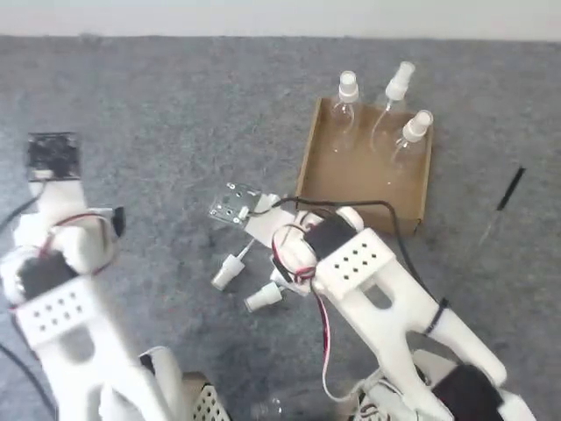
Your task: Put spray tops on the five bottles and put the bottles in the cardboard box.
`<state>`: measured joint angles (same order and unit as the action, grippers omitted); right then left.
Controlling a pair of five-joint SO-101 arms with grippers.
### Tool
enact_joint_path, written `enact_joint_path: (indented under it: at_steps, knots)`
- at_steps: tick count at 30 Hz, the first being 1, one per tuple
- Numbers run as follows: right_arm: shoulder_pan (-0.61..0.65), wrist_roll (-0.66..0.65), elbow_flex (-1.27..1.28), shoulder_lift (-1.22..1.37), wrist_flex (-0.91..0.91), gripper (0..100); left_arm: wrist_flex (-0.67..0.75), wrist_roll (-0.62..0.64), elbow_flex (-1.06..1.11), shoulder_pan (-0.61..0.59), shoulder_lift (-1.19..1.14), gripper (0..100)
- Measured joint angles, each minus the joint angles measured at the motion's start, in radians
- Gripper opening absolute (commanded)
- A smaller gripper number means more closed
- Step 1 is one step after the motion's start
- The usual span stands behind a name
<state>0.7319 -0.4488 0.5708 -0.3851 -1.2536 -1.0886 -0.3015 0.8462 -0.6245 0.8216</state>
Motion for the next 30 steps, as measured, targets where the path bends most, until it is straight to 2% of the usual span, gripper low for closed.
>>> enact_joint_path:
  at_steps: [5, 10, 19, 30]
  knots:
    - [0.0, -0.018, -0.094, 0.089, -0.005, 31.4, 0.08, -0.075, -0.034, -0.101, -0.132, 27]
    - [0.0, -0.094, -0.12, 0.173, 0.003, 31.4, 0.153, -0.092, -0.035, -0.166, -0.193, 27]
    - [-0.048, -0.11, -0.121, 0.29, 0.153, 31.4, 0.183, -0.118, -0.035, -0.169, -0.227, 27]
    - [-0.075, -0.112, -0.133, 0.356, 0.199, 31.1, 0.183, -0.127, -0.035, -0.169, -0.227, 27]
